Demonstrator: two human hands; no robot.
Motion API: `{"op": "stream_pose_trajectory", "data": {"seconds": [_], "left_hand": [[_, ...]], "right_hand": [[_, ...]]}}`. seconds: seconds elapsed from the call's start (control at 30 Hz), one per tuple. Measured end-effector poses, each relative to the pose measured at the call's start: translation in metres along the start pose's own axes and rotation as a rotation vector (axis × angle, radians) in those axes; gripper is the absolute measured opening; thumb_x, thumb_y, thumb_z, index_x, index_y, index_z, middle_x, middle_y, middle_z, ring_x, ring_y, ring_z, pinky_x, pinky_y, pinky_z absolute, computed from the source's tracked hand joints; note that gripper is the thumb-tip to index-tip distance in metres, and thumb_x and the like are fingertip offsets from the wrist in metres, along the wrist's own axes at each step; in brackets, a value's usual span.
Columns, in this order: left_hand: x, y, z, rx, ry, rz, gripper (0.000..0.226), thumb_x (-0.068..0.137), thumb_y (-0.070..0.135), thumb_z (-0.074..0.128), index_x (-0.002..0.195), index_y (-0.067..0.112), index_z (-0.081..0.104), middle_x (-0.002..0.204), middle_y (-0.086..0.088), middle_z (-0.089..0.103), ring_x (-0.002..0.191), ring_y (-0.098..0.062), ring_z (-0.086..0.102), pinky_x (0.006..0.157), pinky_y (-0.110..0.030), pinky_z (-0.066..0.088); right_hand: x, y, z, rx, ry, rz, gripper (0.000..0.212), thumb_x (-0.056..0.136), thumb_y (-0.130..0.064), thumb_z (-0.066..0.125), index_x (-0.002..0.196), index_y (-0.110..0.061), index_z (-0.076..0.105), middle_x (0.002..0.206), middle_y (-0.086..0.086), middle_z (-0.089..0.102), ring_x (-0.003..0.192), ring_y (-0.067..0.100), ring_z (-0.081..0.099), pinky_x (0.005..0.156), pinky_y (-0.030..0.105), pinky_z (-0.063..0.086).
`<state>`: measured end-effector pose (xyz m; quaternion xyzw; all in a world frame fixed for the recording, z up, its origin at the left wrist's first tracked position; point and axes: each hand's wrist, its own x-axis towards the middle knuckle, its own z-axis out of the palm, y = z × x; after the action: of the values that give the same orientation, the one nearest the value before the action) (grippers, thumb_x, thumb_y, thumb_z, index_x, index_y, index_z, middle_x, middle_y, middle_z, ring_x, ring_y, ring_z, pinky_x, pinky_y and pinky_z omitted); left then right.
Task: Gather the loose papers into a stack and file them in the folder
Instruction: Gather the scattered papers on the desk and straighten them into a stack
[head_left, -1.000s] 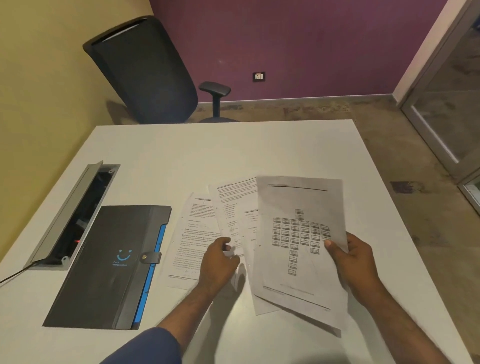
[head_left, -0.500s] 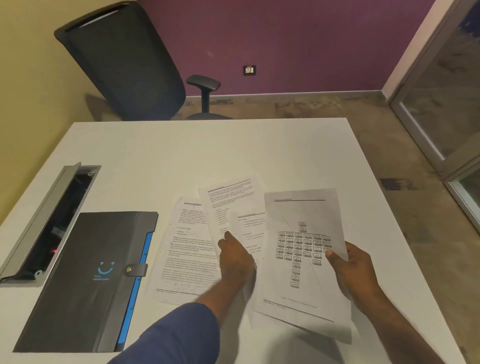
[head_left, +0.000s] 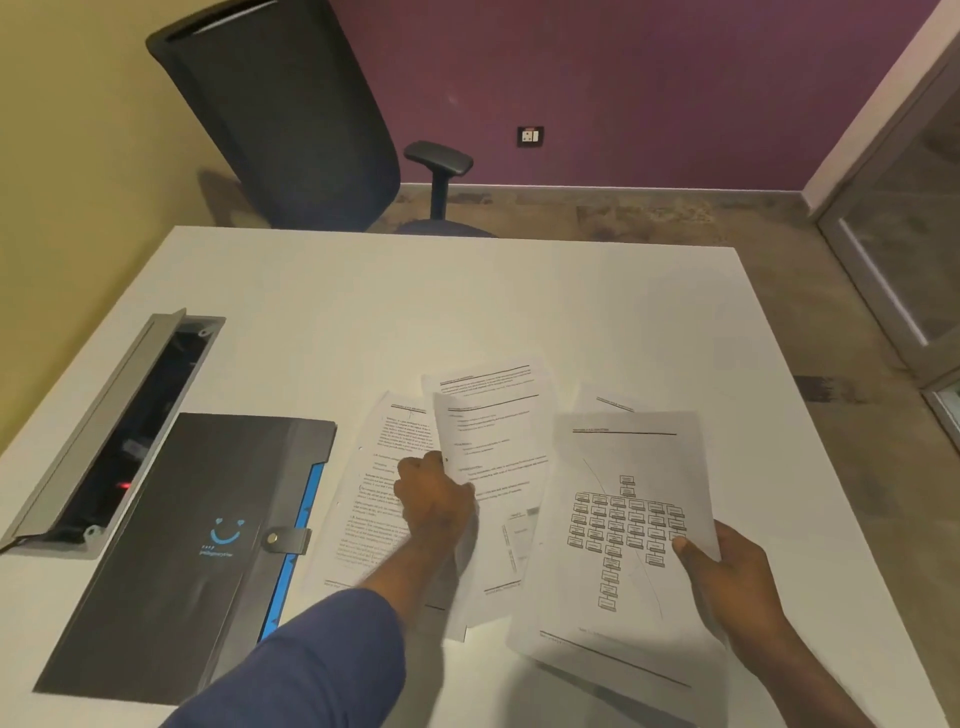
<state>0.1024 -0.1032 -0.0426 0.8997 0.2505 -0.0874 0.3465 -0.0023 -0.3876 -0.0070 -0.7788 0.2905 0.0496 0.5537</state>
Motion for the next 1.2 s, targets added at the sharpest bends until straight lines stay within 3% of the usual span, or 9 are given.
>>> {"op": "stream_pose_trajectory", "data": {"seconds": [0.2, 0.27, 0.33, 0.43, 0.6, 0.77, 1.0, 1.1, 1.2], "left_hand": [[-0.01, 0.018, 0.012, -0.159, -0.075, -0.068, 0.092, 0.082, -0.001, 0.063, 0.156, 0.017, 0.011, 0.113, -0.01, 0.057, 0.099, -0.03, 0.064, 0.081, -0.036, 0.053], [-0.011, 0.017, 0.009, -0.179, -0.073, -0.038, 0.071, 0.084, -0.001, 0.06, 0.148, 0.014, 0.034, 0.104, -0.007, 0.067, 0.095, -0.029, 0.066, 0.074, -0.031, 0.05], [-0.014, 0.013, 0.002, -0.171, -0.061, 0.046, 0.027, 0.084, 0.001, 0.055, 0.107, 0.015, 0.06, 0.094, -0.003, 0.071, 0.086, -0.026, 0.066, 0.065, -0.027, 0.046], [-0.014, 0.004, -0.016, -0.137, -0.049, 0.114, 0.024, 0.09, 0.006, 0.052, 0.072, 0.021, 0.053, 0.072, 0.006, 0.061, 0.068, -0.018, 0.056, 0.051, -0.023, 0.032], [-0.009, -0.016, -0.056, -0.212, -0.011, 0.191, 0.031, 0.096, 0.01, 0.05, 0.066, 0.015, 0.048, 0.062, 0.006, 0.053, 0.06, -0.015, 0.048, 0.052, -0.024, 0.034], [-0.007, -0.026, -0.102, -0.295, 0.087, 0.247, 0.026, 0.096, 0.007, 0.055, 0.073, 0.02, 0.058, 0.055, 0.012, 0.048, 0.054, -0.006, 0.043, 0.051, -0.022, 0.035], [-0.01, -0.03, -0.143, -0.374, 0.109, 0.25, 0.013, 0.099, 0.014, 0.056, 0.104, 0.019, 0.066, 0.089, 0.0, 0.068, 0.081, -0.02, 0.064, 0.07, -0.035, 0.05], [-0.019, -0.034, -0.145, -0.283, 0.171, 0.275, 0.02, 0.095, 0.003, 0.053, 0.101, 0.012, 0.069, 0.079, -0.007, 0.066, 0.073, -0.029, 0.06, 0.065, -0.038, 0.049], [-0.033, -0.033, -0.143, -0.254, 0.202, 0.286, 0.02, 0.092, -0.001, 0.052, 0.096, 0.008, 0.069, 0.069, -0.001, 0.06, 0.058, -0.012, 0.053, 0.054, -0.026, 0.045]], "right_hand": [[-0.001, -0.001, 0.005, -0.013, 0.003, -0.021, 0.034, 0.092, -0.006, 0.06, 0.084, -0.038, 0.069, 0.091, -0.014, 0.073, 0.091, 0.019, 0.07, 0.085, 0.038, 0.052], [-0.003, -0.003, 0.005, -0.001, 0.001, -0.028, 0.034, 0.093, -0.005, 0.06, 0.085, -0.037, 0.068, 0.091, -0.013, 0.073, 0.091, 0.018, 0.069, 0.086, 0.038, 0.052], [-0.003, -0.004, 0.005, 0.012, 0.004, -0.042, 0.034, 0.093, -0.005, 0.06, 0.084, -0.037, 0.068, 0.091, -0.013, 0.072, 0.09, 0.015, 0.069, 0.085, 0.037, 0.051], [-0.004, -0.004, 0.003, 0.053, 0.003, -0.045, 0.029, 0.092, -0.004, 0.061, 0.092, -0.031, 0.07, 0.091, -0.01, 0.072, 0.09, 0.017, 0.069, 0.086, 0.038, 0.051], [-0.006, -0.004, 0.002, 0.171, 0.007, -0.053, 0.024, 0.092, -0.004, 0.063, 0.101, -0.024, 0.072, 0.099, -0.002, 0.075, 0.093, 0.017, 0.07, 0.082, 0.034, 0.052], [-0.004, -0.007, -0.004, 0.26, -0.005, -0.048, 0.022, 0.091, -0.004, 0.064, 0.106, -0.017, 0.073, 0.106, 0.005, 0.076, 0.103, 0.029, 0.07, 0.099, 0.052, 0.05], [-0.011, -0.015, -0.012, 0.373, -0.049, -0.048, 0.018, 0.089, -0.006, 0.067, 0.096, -0.022, 0.075, 0.1, 0.0, 0.079, 0.099, 0.027, 0.073, 0.096, 0.048, 0.052], [-0.016, -0.023, -0.022, 0.447, -0.159, -0.068, 0.024, 0.084, -0.015, 0.071, 0.107, -0.022, 0.074, 0.11, 0.003, 0.077, 0.102, 0.027, 0.073, 0.089, 0.045, 0.057], [-0.019, -0.029, -0.031, 0.533, -0.313, -0.04, 0.038, 0.081, -0.019, 0.07, 0.119, -0.023, 0.069, 0.12, 0.007, 0.073, 0.108, 0.029, 0.07, 0.082, 0.041, 0.06]]}}
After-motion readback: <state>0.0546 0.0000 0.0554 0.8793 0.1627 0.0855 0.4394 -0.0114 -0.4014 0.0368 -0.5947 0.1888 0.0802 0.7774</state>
